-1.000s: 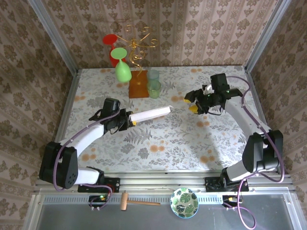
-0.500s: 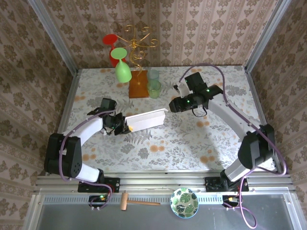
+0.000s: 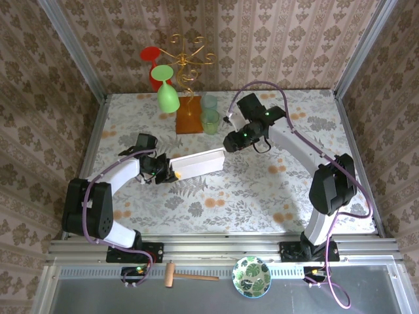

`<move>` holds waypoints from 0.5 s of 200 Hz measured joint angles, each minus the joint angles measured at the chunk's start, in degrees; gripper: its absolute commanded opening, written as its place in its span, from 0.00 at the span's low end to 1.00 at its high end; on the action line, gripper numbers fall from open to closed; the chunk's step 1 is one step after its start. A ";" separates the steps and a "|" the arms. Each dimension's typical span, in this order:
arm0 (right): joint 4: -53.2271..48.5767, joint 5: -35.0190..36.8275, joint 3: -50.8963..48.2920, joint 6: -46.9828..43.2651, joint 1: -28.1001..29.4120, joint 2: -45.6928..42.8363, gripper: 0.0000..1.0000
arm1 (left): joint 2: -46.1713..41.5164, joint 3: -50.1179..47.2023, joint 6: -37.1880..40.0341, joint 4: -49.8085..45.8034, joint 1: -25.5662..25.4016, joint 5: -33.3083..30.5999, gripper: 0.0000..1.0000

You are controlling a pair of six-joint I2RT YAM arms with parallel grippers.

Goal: Fold the paper box

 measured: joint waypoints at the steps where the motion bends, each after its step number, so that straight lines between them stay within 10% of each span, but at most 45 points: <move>1: -0.04 -0.02 0.02 -0.02 0.02 0.04 0.38 | 0.00 0.00 0.00 0.00 0.00 0.00 0.12; 100: -3.93 1.09 5.22 -2.78 2.49 4.17 0.37 | 1.03 0.02 0.72 0.24 1.16 1.09 0.11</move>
